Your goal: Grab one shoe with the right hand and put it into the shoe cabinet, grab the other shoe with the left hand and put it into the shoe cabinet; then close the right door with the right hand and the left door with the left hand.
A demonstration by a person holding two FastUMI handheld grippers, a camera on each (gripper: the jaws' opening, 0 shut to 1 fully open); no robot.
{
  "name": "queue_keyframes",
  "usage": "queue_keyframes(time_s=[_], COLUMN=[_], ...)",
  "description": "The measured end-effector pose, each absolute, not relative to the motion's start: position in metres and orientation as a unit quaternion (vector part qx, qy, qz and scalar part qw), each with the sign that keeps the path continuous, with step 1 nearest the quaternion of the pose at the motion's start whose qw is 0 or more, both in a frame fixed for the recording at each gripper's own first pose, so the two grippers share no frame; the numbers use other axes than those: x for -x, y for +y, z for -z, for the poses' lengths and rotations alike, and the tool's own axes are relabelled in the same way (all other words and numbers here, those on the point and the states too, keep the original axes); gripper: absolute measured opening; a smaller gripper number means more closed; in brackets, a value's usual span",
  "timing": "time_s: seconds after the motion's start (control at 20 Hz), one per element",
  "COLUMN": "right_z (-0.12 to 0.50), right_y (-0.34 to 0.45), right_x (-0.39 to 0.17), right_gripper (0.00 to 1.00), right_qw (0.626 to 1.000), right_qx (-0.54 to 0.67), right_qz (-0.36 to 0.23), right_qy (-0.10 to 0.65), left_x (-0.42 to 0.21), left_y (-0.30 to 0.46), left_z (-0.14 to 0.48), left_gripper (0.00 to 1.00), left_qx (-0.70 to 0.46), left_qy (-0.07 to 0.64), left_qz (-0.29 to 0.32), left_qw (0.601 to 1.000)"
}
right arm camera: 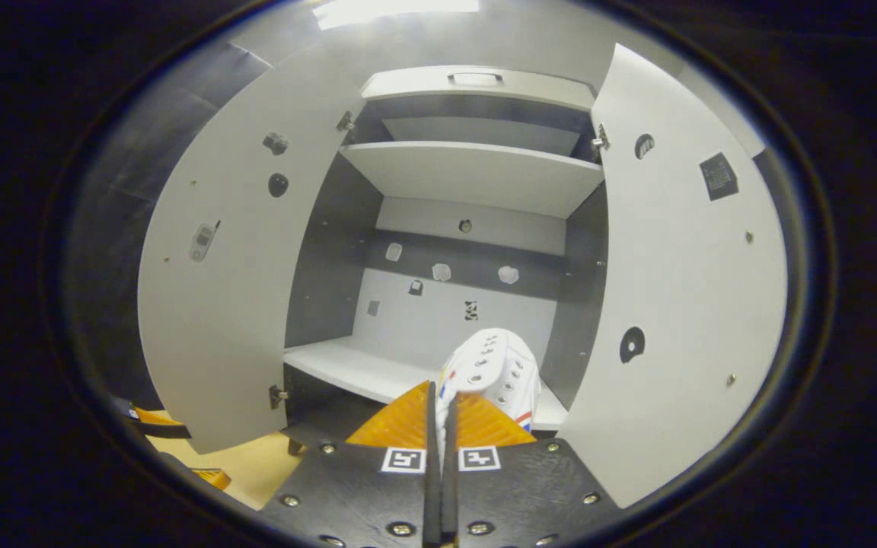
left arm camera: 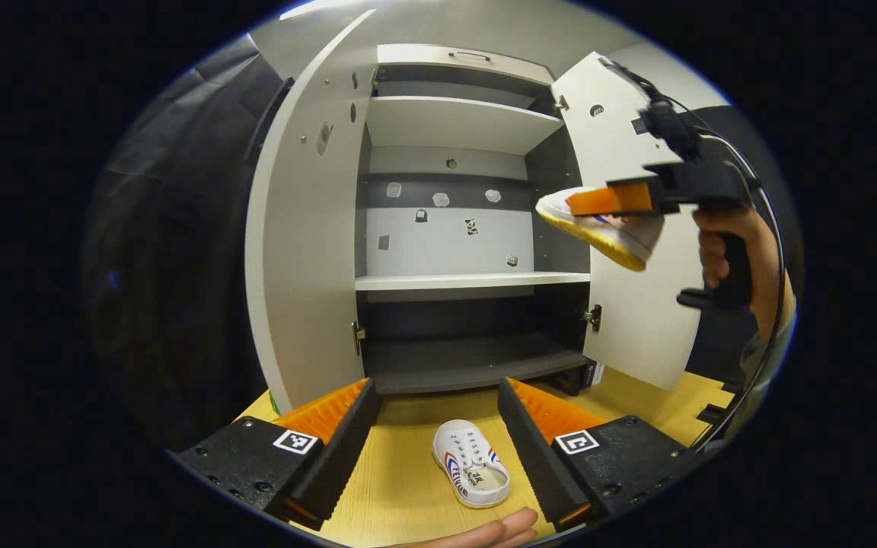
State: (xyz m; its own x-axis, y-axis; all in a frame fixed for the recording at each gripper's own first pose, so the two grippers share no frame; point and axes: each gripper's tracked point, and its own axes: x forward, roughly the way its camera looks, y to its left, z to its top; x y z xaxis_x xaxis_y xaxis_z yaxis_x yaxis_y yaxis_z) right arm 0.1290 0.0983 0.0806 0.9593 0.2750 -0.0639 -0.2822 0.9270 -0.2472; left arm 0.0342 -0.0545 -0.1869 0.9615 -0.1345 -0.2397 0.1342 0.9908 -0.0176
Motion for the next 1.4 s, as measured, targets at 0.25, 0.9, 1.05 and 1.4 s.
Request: queue_keyframes(time_s=[0.25, 0.9, 1.05, 1.4], right_z=[-0.099, -0.028, -0.004, -0.005], right_y=[0.100, 0.132, 0.128, 0.105], right_x=[-0.190, -0.335, -0.360, -0.370], right_gripper=[0.01, 0.01, 0.03, 0.30], right_qw=[0.980, 0.963, 0.961, 0.971], right_qx=[0.150, 0.169, 0.187, 0.157], right_qz=[-0.126, -0.134, -0.108, -0.069], right_qy=[0.038, 0.158, 0.173, 0.167], left_x=[-0.044, -0.074, -0.077, -0.076], left_y=[-0.063, -0.074, -0.072, -0.077], left_z=[0.199, 0.232, 0.241, 0.254], left_gripper=[0.98, 0.97, 0.97, 0.97], left_qx=[-0.007, 0.016, 0.013, 0.020], left_qy=[0.125, 0.132, 0.144, 0.167], left_qz=[0.053, 0.062, 0.062, 0.073], left_qw=[0.991, 0.989, 0.988, 0.983])
